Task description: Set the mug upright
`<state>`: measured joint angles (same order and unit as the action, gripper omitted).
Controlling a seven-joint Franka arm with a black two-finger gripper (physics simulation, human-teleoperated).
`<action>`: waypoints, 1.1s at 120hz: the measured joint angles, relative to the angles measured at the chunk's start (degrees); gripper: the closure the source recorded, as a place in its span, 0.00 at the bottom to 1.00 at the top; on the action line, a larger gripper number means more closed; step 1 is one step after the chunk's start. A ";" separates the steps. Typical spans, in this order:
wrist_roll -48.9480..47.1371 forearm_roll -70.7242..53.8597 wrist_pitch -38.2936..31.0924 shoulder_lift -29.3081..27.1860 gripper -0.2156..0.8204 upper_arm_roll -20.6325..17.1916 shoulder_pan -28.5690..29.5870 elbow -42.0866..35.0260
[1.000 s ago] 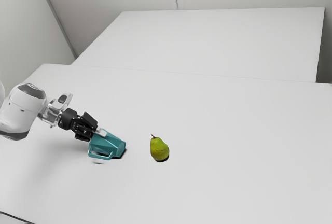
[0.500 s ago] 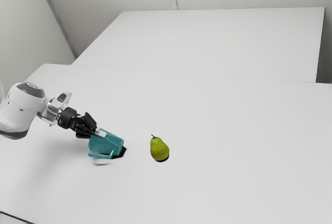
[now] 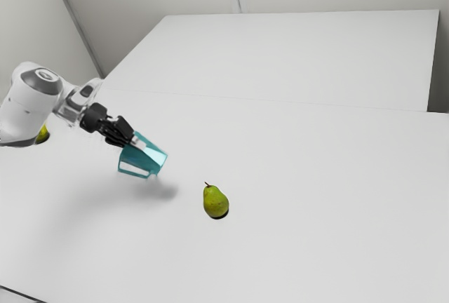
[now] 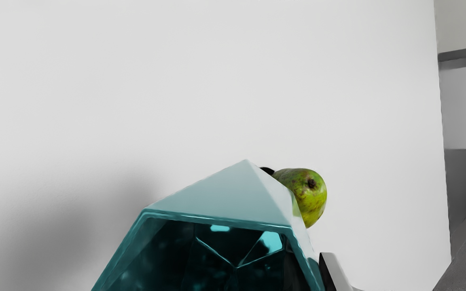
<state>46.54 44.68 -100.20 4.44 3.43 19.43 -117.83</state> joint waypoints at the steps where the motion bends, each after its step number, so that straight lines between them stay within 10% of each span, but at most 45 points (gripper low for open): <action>1: -0.07 -0.42 -0.02 0.10 0.96 -0.30 -0.02 0.53; 48: -3.79 -25.02 -7.90 1.95 0.96 -6.90 -5.95 8.77; 132: -13.78 -49.88 -30.73 -4.99 0.96 -13.18 -11.09 -8.33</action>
<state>32.76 -5.19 -130.93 -0.54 -9.74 8.34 -126.16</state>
